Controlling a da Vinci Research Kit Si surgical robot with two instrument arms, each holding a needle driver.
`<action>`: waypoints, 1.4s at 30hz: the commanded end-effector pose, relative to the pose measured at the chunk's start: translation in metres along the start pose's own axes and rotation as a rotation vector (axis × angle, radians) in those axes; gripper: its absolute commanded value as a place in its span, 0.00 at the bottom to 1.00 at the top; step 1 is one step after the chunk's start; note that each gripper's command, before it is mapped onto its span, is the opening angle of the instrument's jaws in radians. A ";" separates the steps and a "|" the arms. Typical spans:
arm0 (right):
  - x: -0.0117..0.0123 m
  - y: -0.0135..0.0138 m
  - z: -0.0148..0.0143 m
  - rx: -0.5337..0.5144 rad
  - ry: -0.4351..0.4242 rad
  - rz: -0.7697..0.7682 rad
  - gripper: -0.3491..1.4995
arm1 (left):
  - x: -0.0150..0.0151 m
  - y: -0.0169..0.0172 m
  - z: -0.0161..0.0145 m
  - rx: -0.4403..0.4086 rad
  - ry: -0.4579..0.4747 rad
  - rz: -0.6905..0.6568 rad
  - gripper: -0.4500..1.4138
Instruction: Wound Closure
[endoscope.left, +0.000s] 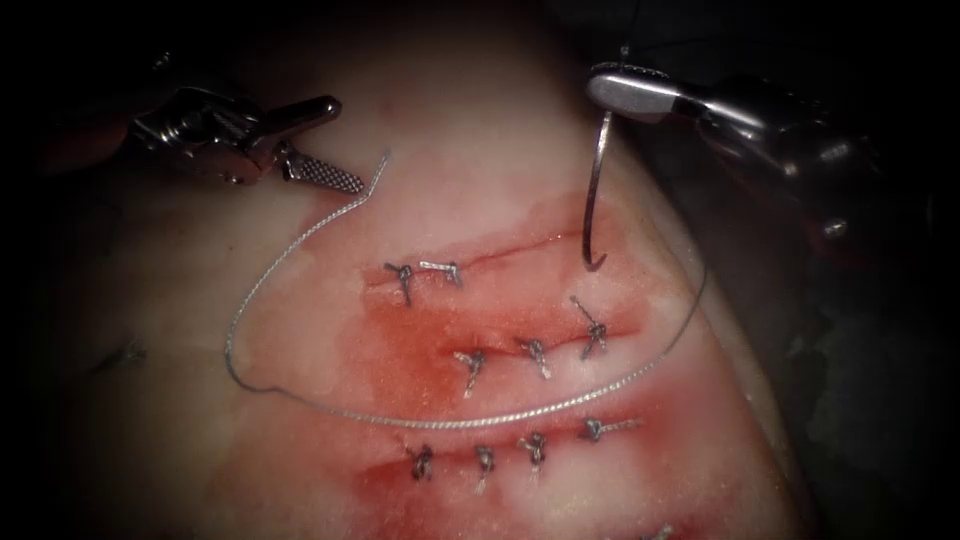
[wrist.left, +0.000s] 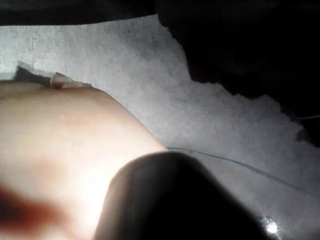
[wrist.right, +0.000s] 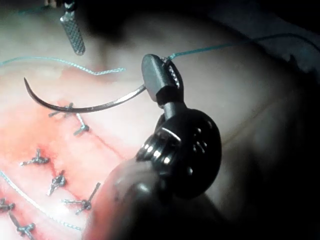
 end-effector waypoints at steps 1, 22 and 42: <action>0.0001 -0.0001 0.0010 -0.023 -0.058 -0.054 0.00 | -0.0011 -0.0003 0.0007 0.003 -0.003 0.008 0.86; 0.0024 0.0010 0.0026 0.155 -0.197 -0.490 0.00 | -0.0010 0.0005 0.0011 -0.050 0.080 0.119 0.66; 0.0028 0.0008 0.0022 0.032 -0.169 -1.204 0.00 | -0.0010 0.0006 0.0011 -0.080 0.120 0.242 0.51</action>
